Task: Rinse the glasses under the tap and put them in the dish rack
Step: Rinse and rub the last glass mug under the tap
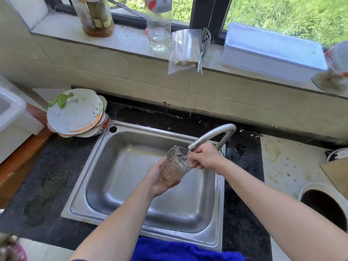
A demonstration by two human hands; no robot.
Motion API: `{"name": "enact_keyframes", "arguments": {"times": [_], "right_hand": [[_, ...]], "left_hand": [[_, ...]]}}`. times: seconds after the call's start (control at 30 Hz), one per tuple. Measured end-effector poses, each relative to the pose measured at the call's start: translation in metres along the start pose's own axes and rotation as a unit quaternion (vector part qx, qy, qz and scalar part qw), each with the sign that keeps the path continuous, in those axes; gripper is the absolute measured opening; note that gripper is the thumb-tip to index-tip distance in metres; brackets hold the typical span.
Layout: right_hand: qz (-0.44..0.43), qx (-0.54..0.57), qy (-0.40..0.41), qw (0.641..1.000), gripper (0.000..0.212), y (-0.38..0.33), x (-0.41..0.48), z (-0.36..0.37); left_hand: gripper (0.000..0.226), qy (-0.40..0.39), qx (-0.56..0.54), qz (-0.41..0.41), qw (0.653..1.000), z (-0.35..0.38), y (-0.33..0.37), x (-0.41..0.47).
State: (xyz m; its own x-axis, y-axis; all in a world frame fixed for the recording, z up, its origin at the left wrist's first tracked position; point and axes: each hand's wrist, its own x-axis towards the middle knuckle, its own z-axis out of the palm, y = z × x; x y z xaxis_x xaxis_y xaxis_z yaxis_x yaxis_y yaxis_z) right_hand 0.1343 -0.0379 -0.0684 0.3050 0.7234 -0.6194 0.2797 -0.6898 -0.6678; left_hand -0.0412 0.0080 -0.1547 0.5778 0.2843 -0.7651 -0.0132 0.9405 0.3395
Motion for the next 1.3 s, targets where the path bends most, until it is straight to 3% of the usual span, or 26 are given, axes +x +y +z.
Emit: {"name": "enact_keyframes", "arguments": {"times": [0.17,0.23,0.3,0.37,0.43,0.53,0.67,0.9,1.07,1.2,1.3], "right_hand": [[0.012,0.006,0.012,1.000,0.013,0.002,-0.009,0.002],[-0.008,-0.072,0.037,0.997,0.011,0.003,-0.010,0.000],[-0.054,-0.194,0.075,0.977,0.025,0.002,-0.010,-0.003],[-0.082,-0.225,0.051,0.969,0.032,-0.001,-0.009,-0.006],[-0.097,-0.197,0.018,0.975,0.006,-0.003,-0.009,-0.008],[-0.115,-0.145,0.024,0.982,0.012,-0.002,-0.010,-0.008],[-0.074,-0.144,0.059,0.985,0.021,0.002,-0.009,-0.006],[0.022,-0.039,-0.065,0.997,0.019,-0.001,-0.013,-0.010],[-0.029,-0.035,-0.049,0.998,0.018,-0.008,-0.010,-0.006],[-0.017,-0.013,-0.015,1.000,0.015,-0.006,-0.010,-0.004],[0.020,0.017,-0.021,0.999,0.015,-0.001,-0.016,0.000]], "left_hand": [[0.033,0.031,-0.018,0.037,0.999,0.006,-0.002,0.005],[0.034,0.025,0.016,0.021,0.999,0.006,0.000,0.004],[0.033,0.010,0.058,0.004,0.998,0.007,0.004,0.001],[0.038,0.001,0.107,-0.030,0.994,0.009,0.005,-0.003],[0.046,-0.010,0.119,-0.060,0.991,0.011,0.005,-0.007],[0.046,-0.018,0.041,-0.036,0.998,0.011,0.006,-0.006],[0.024,0.013,-0.038,0.035,0.999,0.006,0.002,-0.004],[0.027,0.048,0.028,0.041,0.998,0.010,-0.002,0.000],[0.031,0.030,0.107,-0.012,0.994,0.010,0.004,-0.004],[0.038,-0.033,0.017,-0.009,0.999,0.016,0.005,-0.018],[0.037,-0.012,-0.006,0.018,1.000,0.016,0.003,-0.017]]}}
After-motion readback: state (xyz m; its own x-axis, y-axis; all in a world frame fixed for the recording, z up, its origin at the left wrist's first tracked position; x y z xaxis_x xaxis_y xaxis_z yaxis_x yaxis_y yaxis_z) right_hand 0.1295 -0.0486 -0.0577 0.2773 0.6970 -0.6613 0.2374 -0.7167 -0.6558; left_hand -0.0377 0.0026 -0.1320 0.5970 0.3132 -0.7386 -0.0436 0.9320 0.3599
